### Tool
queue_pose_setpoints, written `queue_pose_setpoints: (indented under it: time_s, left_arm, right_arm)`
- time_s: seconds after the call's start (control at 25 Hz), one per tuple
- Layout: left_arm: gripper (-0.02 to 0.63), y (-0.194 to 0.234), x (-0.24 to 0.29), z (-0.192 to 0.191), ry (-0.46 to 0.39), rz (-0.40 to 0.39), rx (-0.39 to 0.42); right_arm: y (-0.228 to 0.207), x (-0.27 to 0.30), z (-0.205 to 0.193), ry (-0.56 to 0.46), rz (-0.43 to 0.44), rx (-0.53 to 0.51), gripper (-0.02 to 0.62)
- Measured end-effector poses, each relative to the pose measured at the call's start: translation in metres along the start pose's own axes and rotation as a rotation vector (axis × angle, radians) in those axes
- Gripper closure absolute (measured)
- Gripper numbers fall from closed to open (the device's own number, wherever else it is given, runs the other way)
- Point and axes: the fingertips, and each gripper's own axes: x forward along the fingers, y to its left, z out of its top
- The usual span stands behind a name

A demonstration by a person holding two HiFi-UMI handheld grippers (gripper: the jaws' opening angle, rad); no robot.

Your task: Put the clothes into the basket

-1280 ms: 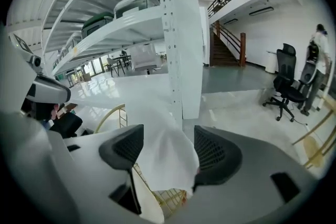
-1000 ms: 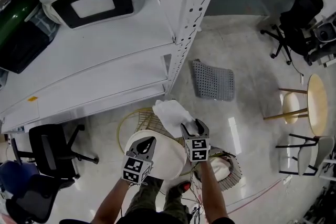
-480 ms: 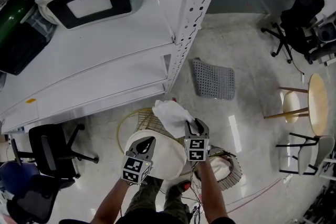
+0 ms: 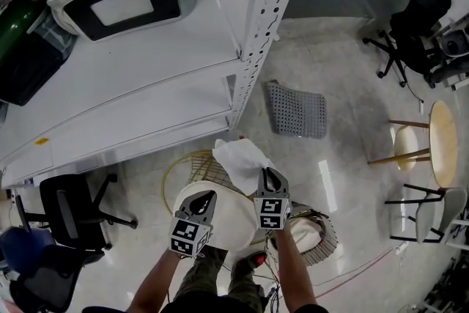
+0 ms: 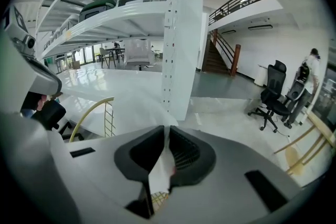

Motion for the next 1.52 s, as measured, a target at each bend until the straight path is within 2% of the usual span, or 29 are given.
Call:
queue_pose_setpoints:
  time_s: [0.36,0.72,1.08,1.52]
  left_arm:
    - [0.605,-0.007,-0.008,0.001,-0.008,-0.002,0.010]
    - [0.604,-0.013,-0.031,0.017,-0.053,0.014,0.033]
    - [0.605,-0.030,-0.056,0.034,-0.115,0.031,0.066]
    - [0.605,-0.079,-0.090,0.050,-0.179,0.010,0.108]
  right_arm:
    - [-0.003,-0.004,0.003,-0.038,0.043,0.113,0.552]
    - [-0.002,-0.036,0.029,-0.126,0.064,0.172,0.555]
    - [-0.016,-0.095,0.068,-0.257,0.048,0.207,0.555]
    - [-0.034,-0.194,0.092,-0.406,0.003,0.250,0.555]
